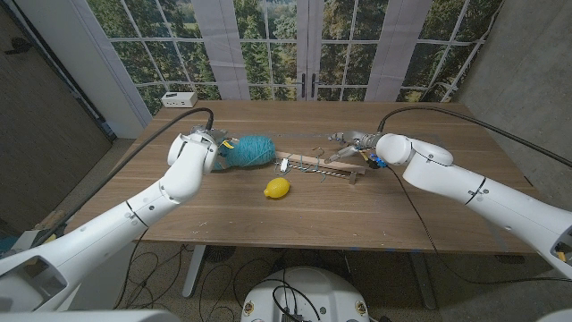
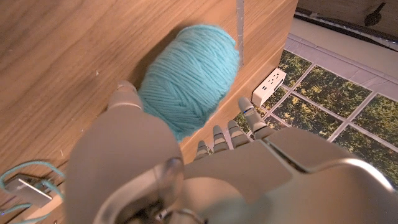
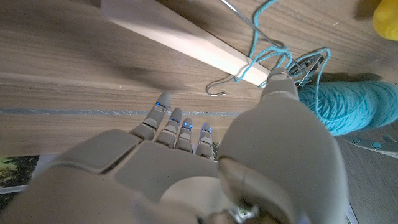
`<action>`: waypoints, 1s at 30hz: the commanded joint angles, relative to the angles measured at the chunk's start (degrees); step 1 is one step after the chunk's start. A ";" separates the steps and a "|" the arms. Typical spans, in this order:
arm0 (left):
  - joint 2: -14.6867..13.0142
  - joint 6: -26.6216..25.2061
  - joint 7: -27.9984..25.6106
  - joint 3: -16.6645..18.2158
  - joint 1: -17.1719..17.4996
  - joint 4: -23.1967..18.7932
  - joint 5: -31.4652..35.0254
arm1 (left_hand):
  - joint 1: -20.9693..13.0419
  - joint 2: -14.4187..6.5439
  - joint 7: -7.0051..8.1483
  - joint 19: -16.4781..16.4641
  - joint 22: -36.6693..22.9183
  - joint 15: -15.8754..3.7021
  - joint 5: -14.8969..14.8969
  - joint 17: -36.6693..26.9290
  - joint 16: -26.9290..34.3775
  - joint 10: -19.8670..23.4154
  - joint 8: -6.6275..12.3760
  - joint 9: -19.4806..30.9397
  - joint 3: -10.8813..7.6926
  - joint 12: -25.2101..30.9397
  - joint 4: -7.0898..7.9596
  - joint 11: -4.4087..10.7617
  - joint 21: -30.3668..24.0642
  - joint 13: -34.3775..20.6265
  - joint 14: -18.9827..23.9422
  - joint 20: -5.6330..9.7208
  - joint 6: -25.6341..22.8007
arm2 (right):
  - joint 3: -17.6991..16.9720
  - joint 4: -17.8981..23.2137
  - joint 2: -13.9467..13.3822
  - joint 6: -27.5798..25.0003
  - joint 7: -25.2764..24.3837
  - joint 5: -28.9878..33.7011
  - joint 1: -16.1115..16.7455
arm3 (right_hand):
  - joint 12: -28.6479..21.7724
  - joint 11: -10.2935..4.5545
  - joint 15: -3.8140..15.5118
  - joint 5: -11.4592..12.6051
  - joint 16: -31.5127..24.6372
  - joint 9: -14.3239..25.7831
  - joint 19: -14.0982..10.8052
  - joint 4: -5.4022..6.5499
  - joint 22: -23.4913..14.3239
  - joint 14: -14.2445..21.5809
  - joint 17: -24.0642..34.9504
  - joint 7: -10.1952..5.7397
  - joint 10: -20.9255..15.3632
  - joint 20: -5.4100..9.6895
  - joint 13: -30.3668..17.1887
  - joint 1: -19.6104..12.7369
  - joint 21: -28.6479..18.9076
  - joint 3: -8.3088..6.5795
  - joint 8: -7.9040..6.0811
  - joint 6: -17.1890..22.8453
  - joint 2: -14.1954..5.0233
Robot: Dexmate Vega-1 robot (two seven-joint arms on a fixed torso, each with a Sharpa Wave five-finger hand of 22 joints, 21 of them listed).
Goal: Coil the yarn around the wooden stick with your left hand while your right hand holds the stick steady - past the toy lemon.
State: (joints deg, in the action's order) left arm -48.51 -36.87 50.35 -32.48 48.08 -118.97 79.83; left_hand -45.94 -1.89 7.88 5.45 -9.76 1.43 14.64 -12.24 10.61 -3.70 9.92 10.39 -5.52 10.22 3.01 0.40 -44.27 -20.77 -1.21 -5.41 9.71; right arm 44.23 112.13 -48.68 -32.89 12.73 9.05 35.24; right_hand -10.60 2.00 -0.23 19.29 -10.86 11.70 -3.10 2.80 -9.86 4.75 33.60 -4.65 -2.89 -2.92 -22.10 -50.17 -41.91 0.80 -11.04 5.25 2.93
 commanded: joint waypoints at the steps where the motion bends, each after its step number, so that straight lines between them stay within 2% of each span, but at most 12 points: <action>1: -0.13 2.65 -30.83 12.95 12.64 -7.64 -19.32 | 2.78 -2.23 0.57 0.49 -0.15 -0.39 -0.41 0.04 1.05 1.09 0.98 0.04 -0.02 1.45 1.77 1.06 0.84 0.83 0.79 -0.05 -0.59 | -7.73 -2.88 0.80 14.13 -13.86 -4.15 8.66 | -1.04 0.86 -0.61 0.32 -0.69 0.03 -1.01 2.14 -0.02 0.39 -0.75 1.04 -1.64 -1.25 0.63 2.98 0.69 0.83 -0.95 1.89 -1.08; 5: 1.07 8.53 -39.05 18.35 15.57 -7.76 -33.16 | 5.08 -4.48 1.32 -1.37 -0.21 -1.23 -1.21 0.35 1.81 3.50 1.81 -0.02 -0.11 2.34 3.08 1.26 1.13 1.90 2.92 0.63 -3.76 | -10.33 -5.84 2.29 22.43 -18.13 -6.52 11.16 | -1.29 -0.36 -0.09 0.30 -0.83 -0.09 -1.29 3.93 0.04 0.63 -1.83 -0.05 -2.75 -0.40 1.43 6.13 1.54 1.62 -1.43 3.91 -2.41; 7: 2.09 12.14 -41.70 20.86 16.31 -6.87 -41.08 | 6.47 -6.78 0.44 -2.79 -0.25 -1.33 -1.77 0.60 2.07 5.19 2.23 -0.05 -0.71 2.78 3.90 0.65 1.35 2.75 4.08 0.68 -6.30 | -11.22 -7.63 3.23 26.63 -19.43 -7.68 11.90 | -1.46 -0.82 0.75 0.22 -0.99 -0.17 -1.76 4.76 0.06 1.17 -2.51 -0.46 -3.60 0.42 1.89 7.67 1.90 1.90 -1.44 4.51 -3.28; 8: 4.08 17.88 -45.96 23.58 17.65 -4.95 -47.74 | 6.59 -7.11 0.18 -3.16 -0.25 -1.40 -1.82 0.64 2.15 5.41 2.21 -0.06 -0.85 2.83 3.97 0.55 1.31 2.87 4.36 0.80 -6.47 | -11.91 -9.54 4.35 30.49 -20.55 -8.92 12.40 | -1.52 -1.04 1.01 0.18 -1.00 -0.20 -2.07 5.04 0.07 1.42 -2.93 -0.83 -3.99 0.90 2.14 8.28 2.05 2.05 -1.60 5.21 -3.58; 9: 3.50 18.43 -46.77 23.49 17.64 -4.74 -48.73 | 6.95 -7.85 -0.32 -3.92 -0.26 -1.67 -1.96 0.77 2.21 6.22 2.10 -0.08 -1.24 3.02 4.12 0.45 1.33 3.24 4.87 1.46 -6.90 | -11.99 -9.77 4.45 30.99 -20.54 -8.89 12.44 | -1.54 -1.22 1.24 0.14 -0.96 -0.25 -2.51 5.22 0.08 1.62 -3.40 -1.03 -4.31 1.77 2.41 8.76 2.16 2.15 -1.59 5.52 -3.87; 11: 5.00 23.28 -49.14 25.31 18.18 -2.76 -56.34 | 7.28 -8.56 -1.20 -4.86 -0.26 -1.68 -2.06 0.89 2.39 7.07 1.92 -0.10 -1.77 3.20 4.28 0.19 1.29 3.64 5.74 1.65 -7.15 | -12.54 -11.23 5.51 33.81 -21.33 -9.70 12.78 | -1.60 -1.33 1.48 0.10 -1.00 -0.29 -3.02 5.46 0.09 2.03 -3.87 -1.23 -4.79 2.41 2.69 9.33 2.26 2.23 -1.64 5.97 -4.28; 15: 7.66 33.41 -51.96 26.88 18.51 2.35 -70.04 | 7.99 -9.63 -3.44 -5.23 -0.29 -1.05 -2.06 1.03 2.27 7.43 1.18 -0.13 -3.11 3.02 4.81 -0.69 1.64 4.38 6.14 1.00 -6.27 | -13.77 -15.19 8.39 41.39 -22.77 -12.32 13.48 | -1.43 -1.78 1.40 -0.02 -0.88 -0.35 -3.75 6.02 0.12 2.05 -4.53 -1.47 -4.87 3.15 3.15 10.65 2.42 2.48 -1.41 5.94 -4.96; 17: 7.98 37.49 -50.29 27.15 17.84 5.31 -77.27 | 8.65 -9.82 -4.11 -5.14 -0.32 -0.85 -2.02 1.10 1.83 6.62 0.92 -0.15 -4.05 2.50 5.30 -1.27 1.98 4.91 5.43 1.00 -5.96 | -14.43 -16.72 9.85 44.35 -23.72 -13.48 13.99 | -1.32 -1.83 1.37 -0.09 -0.82 -0.38 -4.09 6.36 0.14 2.03 -4.89 -1.59 -4.88 3.41 3.43 11.53 2.54 2.63 -1.17 5.62 -5.44; 19: 10.47 42.97 -50.98 27.18 17.51 9.11 -83.98 | 9.29 -9.86 -4.97 -4.68 -0.34 -0.48 -1.98 1.13 1.45 6.20 0.81 -0.17 -4.56 2.22 5.73 -1.40 2.34 5.27 4.65 1.41 -5.83 | -15.02 -18.41 11.22 47.50 -24.10 -14.89 14.38 | -1.24 -1.83 1.29 -0.16 -0.84 -0.42 -4.79 6.69 0.16 2.27 -5.32 -1.68 -5.01 3.60 3.76 12.53 2.57 2.81 -1.00 5.48 -5.95; 21: 10.66 46.47 -47.83 26.61 16.38 12.56 -90.65 | 10.06 -9.90 -5.68 -4.62 -0.36 -0.37 -1.92 1.15 1.28 5.66 0.91 -0.18 -4.95 1.92 6.21 -1.41 2.53 5.62 4.32 1.61 -6.22 | -15.61 -20.28 12.67 50.73 -23.98 -16.83 14.71 | -1.02 -2.13 1.23 -0.29 -0.84 -0.48 -5.67 7.00 0.20 2.63 -6.05 -1.95 -4.95 3.78 4.30 14.04 2.72 3.15 -0.55 4.73 -6.62; 25: 11.11 49.85 -46.61 25.11 14.73 16.60 -97.48 | 12.72 -9.82 -7.41 -3.83 -0.38 -0.33 -1.49 1.27 0.40 4.09 0.49 -0.23 -6.04 1.15 7.25 -1.03 3.40 6.83 1.96 3.12 -5.47 | -16.70 -24.19 15.67 56.80 -22.86 -21.19 15.08 | -0.84 -2.22 1.15 -0.41 -0.79 -0.53 -6.53 7.13 0.24 2.91 -6.79 -1.77 -4.86 3.93 4.81 15.45 2.90 3.57 -0.16 3.89 -7.00; 30: 11.39 54.52 -41.07 22.84 11.44 21.94 -106.37 | 15.40 -9.73 -8.31 -2.92 -0.44 -0.59 -1.02 1.34 0.01 2.38 0.22 -0.28 -6.29 0.60 7.89 -0.70 4.13 7.74 0.23 4.17 -4.54 | -17.67 -28.11 18.77 61.65 -21.20 -25.46 15.04 | -0.82 -1.86 1.39 -0.49 -0.66 -0.59 -7.05 7.11 0.29 3.08 -7.69 -0.71 -5.20 4.63 5.42 17.01 3.32 4.22 -0.17 3.96 -6.99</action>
State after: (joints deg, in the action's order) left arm -39.44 0.63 6.11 -8.02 63.34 -108.19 28.71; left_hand -31.60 -11.67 0.07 1.87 -10.02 0.81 13.02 -10.92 10.79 -0.33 10.36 10.12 -11.38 11.09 10.71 -0.32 -40.46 -13.27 -0.22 -1.79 4.59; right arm 29.47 92.99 -36.80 14.70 -9.20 -7.54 48.95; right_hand -11.43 0.00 1.03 18.84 -11.31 11.09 -9.44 9.74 -9.58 7.28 26.15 -6.15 -7.69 1.43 -16.80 -33.97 -38.75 4.56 -11.21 9.07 -4.17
